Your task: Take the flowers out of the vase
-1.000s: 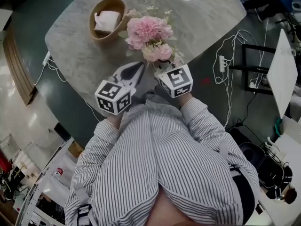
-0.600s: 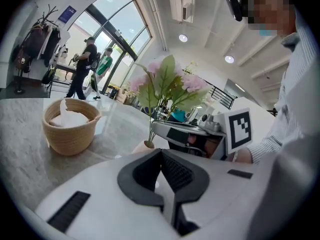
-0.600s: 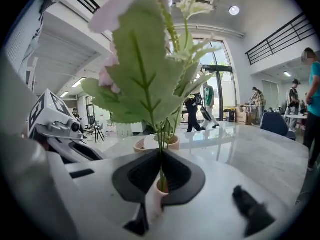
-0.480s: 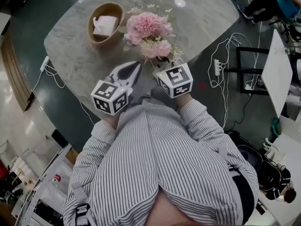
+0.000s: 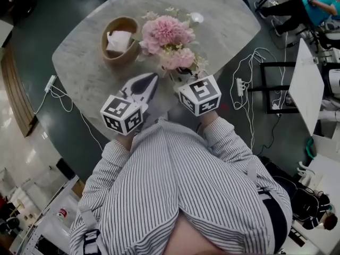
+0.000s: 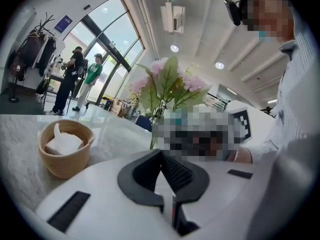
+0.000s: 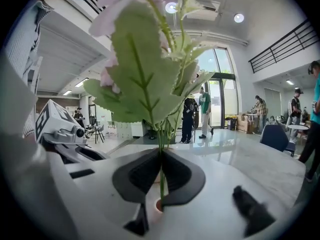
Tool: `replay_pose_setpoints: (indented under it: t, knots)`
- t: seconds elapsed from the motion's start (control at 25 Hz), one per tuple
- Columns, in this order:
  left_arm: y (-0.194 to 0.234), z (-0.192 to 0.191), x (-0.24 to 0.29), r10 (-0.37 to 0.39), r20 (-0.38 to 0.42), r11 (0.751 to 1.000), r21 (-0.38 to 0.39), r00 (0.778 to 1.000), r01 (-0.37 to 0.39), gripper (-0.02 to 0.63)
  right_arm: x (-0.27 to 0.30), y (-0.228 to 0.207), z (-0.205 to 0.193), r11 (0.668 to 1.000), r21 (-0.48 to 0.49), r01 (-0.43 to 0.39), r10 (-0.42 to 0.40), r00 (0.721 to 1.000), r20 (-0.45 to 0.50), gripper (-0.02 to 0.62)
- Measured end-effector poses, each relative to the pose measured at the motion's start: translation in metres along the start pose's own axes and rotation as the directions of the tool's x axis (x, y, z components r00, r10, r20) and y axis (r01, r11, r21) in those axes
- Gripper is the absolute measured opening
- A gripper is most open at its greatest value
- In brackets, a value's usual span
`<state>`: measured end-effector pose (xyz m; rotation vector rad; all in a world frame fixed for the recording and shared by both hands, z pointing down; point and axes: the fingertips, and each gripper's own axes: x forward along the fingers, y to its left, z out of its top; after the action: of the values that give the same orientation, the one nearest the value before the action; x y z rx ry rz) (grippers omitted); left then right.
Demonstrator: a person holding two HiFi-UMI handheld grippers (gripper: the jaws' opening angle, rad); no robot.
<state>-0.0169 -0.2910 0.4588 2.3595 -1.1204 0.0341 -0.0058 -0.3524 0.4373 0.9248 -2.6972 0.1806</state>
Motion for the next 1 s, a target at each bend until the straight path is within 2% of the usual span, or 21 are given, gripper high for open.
replay_pose_setpoints:
  t: [0.28, 0.48, 0.8, 1.0]
  knots:
    - [-0.003, 0.029, -0.012, -0.012, 0.07, 1.0, 0.026, 0.997, 0.01, 0.012, -0.011, 0.002, 0.026, 1.0, 0.02, -0.009, 0.008, 0.999, 0.051, 0.022]
    - [-0.013, 0.049, -0.011, -0.03, 0.116, 0.998, 0.05, 0.993, 0.025, 0.012, -0.019, -0.004, 0.038, 0.995, 0.096, -0.039, 0.032, 0.997, 0.071, 0.023]
    - [-0.02, 0.053, -0.015, -0.043, 0.136, 0.998, 0.051, 0.99, 0.036, 0.012, -0.035, -0.006, 0.049, 0.985, 0.16, -0.06, 0.045, 0.994, 0.097, 0.023]
    - [-0.023, 0.055, -0.016, -0.043, 0.142, 0.998, 0.05, 0.989, 0.037, 0.012, -0.044, -0.004, 0.053, 0.969, 0.22, -0.116, 0.096, 0.99, 0.098, 0.023]
